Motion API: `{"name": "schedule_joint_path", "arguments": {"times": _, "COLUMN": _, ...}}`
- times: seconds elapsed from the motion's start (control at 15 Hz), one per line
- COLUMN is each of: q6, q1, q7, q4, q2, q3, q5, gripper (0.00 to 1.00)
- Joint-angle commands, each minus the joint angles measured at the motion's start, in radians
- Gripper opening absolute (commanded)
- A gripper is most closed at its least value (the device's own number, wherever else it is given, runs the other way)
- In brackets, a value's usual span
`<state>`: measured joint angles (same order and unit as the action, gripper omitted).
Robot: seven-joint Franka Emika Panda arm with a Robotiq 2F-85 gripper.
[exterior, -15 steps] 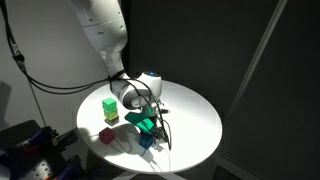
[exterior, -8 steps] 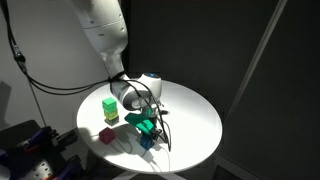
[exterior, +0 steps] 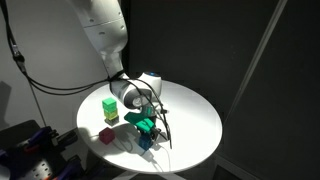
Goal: Put the blue toy block on top of the tree stacked toy blocks
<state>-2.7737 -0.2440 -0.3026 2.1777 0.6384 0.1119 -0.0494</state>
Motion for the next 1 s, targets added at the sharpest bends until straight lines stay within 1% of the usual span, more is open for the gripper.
{"name": "schedule_joint_path", "arguments": {"times": 0.0, "q6": 0.05, "q1": 0.013, "q7": 0.017, "q4": 0.024, "q2": -0.063, "q3": 0.009, "q5": -0.035, "gripper": 0.31}}
{"name": "schedule_joint_path", "arguments": {"times": 0.4, "q6": 0.075, "q1": 0.029, "q7": 0.013, "q4": 0.049, "q2": -0.133, "q3": 0.011, "q5": -0.048, "gripper": 0.31}}
{"name": "schedule_joint_path", "arguments": {"times": 0.73, "q6": 0.107, "q1": 0.06, "q7": 0.026, "q4": 0.088, "q2": -0.206, "q3": 0.021, "q5": -0.088, "gripper": 0.31}}
{"name": "schedule_joint_path", "arguments": {"times": 0.93, "q6": 0.124, "q1": 0.076, "q7": 0.022, "q4": 0.118, "q2": -0.257, "q3": 0.016, "q5": -0.103, "gripper": 0.31}}
